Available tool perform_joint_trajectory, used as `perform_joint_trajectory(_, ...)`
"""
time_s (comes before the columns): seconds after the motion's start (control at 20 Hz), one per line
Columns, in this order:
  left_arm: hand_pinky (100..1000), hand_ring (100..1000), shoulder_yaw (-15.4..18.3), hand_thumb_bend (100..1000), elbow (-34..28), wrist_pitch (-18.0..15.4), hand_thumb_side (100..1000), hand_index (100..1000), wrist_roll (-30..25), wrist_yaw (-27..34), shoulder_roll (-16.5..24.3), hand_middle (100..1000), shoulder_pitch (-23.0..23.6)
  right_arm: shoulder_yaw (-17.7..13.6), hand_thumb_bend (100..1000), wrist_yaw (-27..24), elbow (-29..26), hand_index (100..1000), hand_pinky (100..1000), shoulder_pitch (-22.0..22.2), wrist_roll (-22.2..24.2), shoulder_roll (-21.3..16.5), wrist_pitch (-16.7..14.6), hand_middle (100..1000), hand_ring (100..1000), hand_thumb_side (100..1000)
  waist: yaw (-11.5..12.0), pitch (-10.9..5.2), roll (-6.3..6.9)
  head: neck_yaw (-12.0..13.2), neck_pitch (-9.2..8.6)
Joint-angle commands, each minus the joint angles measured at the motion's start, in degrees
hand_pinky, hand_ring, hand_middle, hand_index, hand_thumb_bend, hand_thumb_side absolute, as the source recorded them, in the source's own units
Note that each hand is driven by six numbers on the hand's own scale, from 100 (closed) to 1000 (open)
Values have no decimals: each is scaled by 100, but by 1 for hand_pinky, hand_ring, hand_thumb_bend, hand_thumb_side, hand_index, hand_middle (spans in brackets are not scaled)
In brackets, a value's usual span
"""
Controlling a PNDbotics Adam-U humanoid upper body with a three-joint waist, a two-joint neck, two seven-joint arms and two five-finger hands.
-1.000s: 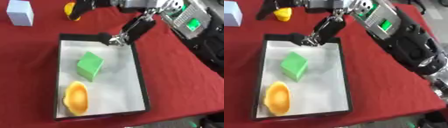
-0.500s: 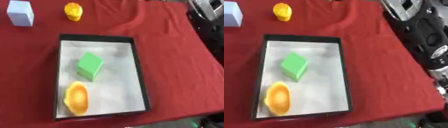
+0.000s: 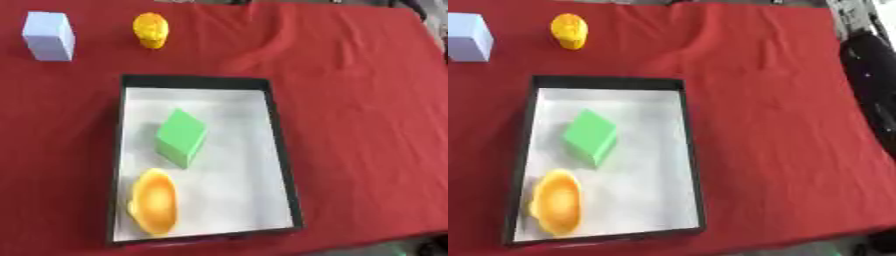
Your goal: Pick up objects on the table and place them in the box.
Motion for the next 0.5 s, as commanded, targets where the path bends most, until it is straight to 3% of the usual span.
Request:
perform_joint_trajectory(0.05, 853, 816, 55, 100, -69, -137, 617, 851, -84, -97, 671, 762, -159, -353, 100, -127, -265, 889, 971, 189, -264, 1, 84, 745, 789, 365, -36, 1, 145, 73, -125)
perform_joint_trajectory(0.35, 873, 836, -127, 100, 227, -309, 573, 884, -916, -603, 1745, 778, -544, -623, 100, -127, -448, 889, 982, 679, -461, 382, 204, 745, 790, 498, -139, 47, 327, 150, -243)
perform_joint_trajectory(0.5, 883, 848, -201, 100, 572, -582, 446, 881, -1422, -969, 2173, 773, -810, -727, 100, -213, -452, 890, 984, 826, -412, 520, 250, 752, 797, 571, -215, 77, 417, 202, -293)
